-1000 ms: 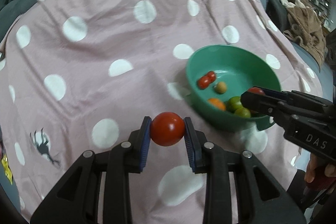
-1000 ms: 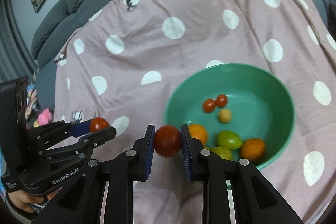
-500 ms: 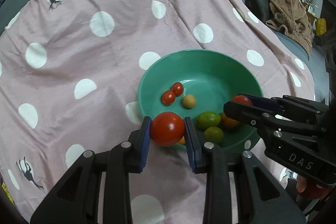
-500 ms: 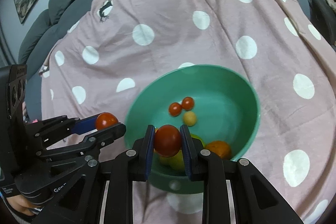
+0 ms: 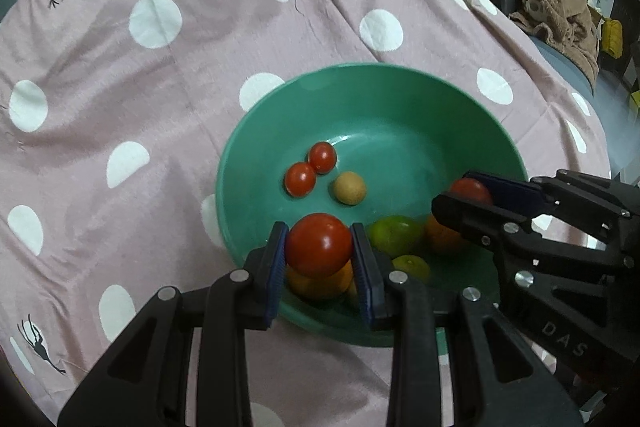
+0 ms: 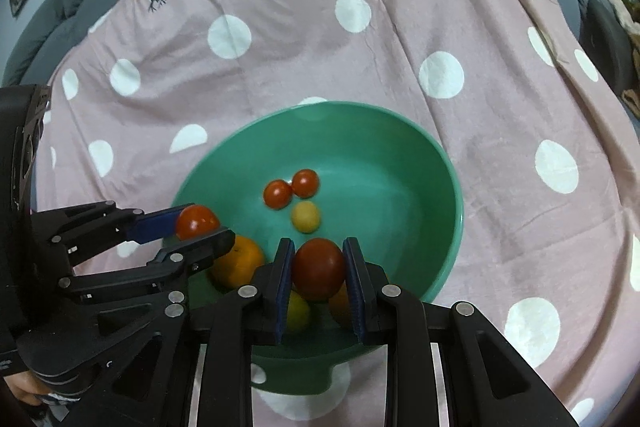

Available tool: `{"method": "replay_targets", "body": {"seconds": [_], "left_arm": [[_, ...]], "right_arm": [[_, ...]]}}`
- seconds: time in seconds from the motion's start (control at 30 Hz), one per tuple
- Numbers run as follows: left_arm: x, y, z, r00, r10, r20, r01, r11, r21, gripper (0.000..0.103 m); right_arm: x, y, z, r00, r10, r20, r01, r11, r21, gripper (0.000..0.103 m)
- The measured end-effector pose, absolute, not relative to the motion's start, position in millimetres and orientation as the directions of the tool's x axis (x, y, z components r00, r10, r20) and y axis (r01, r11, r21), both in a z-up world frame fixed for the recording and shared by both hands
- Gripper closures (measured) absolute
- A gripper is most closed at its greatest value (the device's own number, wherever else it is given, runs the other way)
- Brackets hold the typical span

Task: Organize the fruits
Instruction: 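Open both grippers to drop the tomatoes and lift away from the bowl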

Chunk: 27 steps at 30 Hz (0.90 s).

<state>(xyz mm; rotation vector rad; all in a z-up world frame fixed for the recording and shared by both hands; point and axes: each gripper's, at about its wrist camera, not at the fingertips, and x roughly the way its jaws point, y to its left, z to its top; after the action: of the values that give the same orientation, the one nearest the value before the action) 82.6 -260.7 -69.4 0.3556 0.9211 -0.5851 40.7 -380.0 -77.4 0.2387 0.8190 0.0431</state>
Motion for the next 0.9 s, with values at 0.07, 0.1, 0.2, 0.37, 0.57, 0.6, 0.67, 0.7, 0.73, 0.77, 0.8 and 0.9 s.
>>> {"method": "replay_targets", "body": {"seconds": [0.07, 0.1, 0.2, 0.37, 0.57, 0.6, 0.67, 0.7, 0.73, 0.77, 0.8, 0.9], "left_arm": [[83, -262, -70, 0.468, -0.311, -0.827, 0.608, 0.792, 0.047, 0.062], [84, -261, -69, 0.475, -0.300, -0.827, 0.601, 0.797, 0.056, 0.058], [85, -257, -63, 0.473, -0.304, -0.827, 0.595, 0.802, 0.046, 0.049], [81, -243, -35, 0.523, -0.304, -0.796, 0.563, 0.825, 0.054, 0.023], [78, -225, 2, 0.520, -0.326, -0.790, 0.547, 0.837, 0.014, 0.002], [75, -225, 8, 0.528, -0.319, -0.787, 0.545, 0.838, 0.026, 0.002], [70, -222, 17, 0.536, -0.311, -0.785, 0.540, 0.841, 0.036, 0.001], [68, -221, 20, 0.535, -0.307, -0.787, 0.538, 0.842, 0.037, 0.001], [66, -220, 25, 0.535, -0.303, -0.788, 0.537, 0.843, 0.040, 0.001], [65, -220, 29, 0.537, -0.302, -0.788, 0.539, 0.841, 0.045, 0.001], [65, -220, 32, 0.538, -0.302, -0.787, 0.541, 0.840, 0.047, 0.001], [64, -220, 42, 0.543, -0.307, -0.781, 0.545, 0.837, 0.050, 0.001]], "right_arm": [[42, -380, -78, 0.676, 0.126, -0.726, 0.055, 0.974, 0.221, 0.074], [43, -380, -78, 0.670, 0.114, -0.734, 0.062, 0.976, 0.208, 0.072], [43, -381, -75, 0.662, 0.084, -0.745, 0.074, 0.982, 0.176, 0.067], [36, -384, -53, 0.678, 0.073, -0.731, 0.066, 0.985, 0.160, 0.065], [31, -384, -18, 0.695, 0.090, -0.714, 0.038, 0.986, 0.161, 0.054], [30, -383, -13, 0.692, 0.102, -0.714, 0.025, 0.986, 0.165, 0.053], [28, -380, -4, 0.689, 0.110, -0.716, 0.009, 0.987, 0.160, 0.051], [27, -379, -1, 0.687, 0.112, -0.718, 0.002, 0.988, 0.155, 0.051], [25, -377, 5, 0.685, 0.110, -0.721, -0.007, 0.989, 0.145, 0.051], [25, -376, 9, 0.685, 0.110, -0.720, -0.014, 0.990, 0.137, 0.051], [24, -375, 13, 0.685, 0.109, -0.721, -0.018, 0.991, 0.132, 0.051], [23, -375, 23, 0.680, 0.116, -0.724, -0.027, 0.991, 0.133, 0.051]]}}
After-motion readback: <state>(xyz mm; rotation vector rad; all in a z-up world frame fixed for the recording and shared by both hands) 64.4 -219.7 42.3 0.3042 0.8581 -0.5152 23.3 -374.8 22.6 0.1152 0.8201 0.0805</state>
